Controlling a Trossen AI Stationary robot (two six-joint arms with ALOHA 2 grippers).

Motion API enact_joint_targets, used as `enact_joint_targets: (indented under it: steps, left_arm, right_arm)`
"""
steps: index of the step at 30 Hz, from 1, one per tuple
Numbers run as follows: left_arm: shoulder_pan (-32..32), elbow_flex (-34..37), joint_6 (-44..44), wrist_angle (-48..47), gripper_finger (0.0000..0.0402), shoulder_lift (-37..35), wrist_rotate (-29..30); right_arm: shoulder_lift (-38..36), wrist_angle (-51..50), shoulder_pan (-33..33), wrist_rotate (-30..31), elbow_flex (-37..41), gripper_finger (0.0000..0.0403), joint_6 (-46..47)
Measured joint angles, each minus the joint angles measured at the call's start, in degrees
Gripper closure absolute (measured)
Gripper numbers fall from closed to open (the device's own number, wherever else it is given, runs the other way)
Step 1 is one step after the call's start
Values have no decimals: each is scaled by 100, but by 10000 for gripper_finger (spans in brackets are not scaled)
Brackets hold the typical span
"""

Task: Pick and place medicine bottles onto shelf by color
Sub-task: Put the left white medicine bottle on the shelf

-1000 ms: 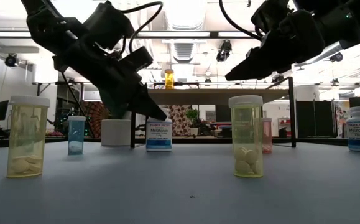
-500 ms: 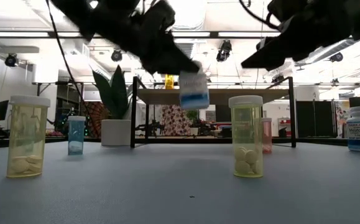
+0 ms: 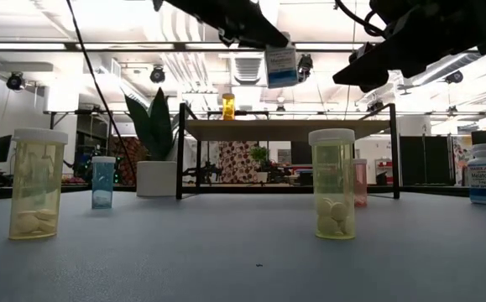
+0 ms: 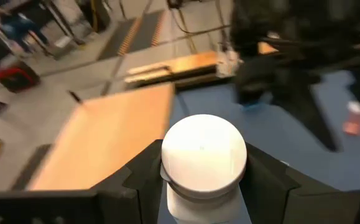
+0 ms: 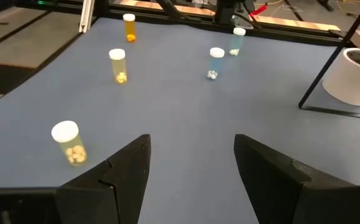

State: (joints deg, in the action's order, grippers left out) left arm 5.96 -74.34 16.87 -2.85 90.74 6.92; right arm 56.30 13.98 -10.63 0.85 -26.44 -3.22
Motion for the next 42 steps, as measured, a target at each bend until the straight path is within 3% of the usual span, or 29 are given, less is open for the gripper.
enact_joint_targets:
  steps: [10,20,42]
  left_arm:
    - [829,-52,6,46,249,12,-557]
    - [985,-280,69,146,249,655,-638]
    - [1197,-275,185,230,224,802,-645]
  right_arm:
    - [-41,60,0,-106,0,179,22]
    - [-40,138,0,-105,0,179,66]
    - [-40,129,0,-88,20,179,251]
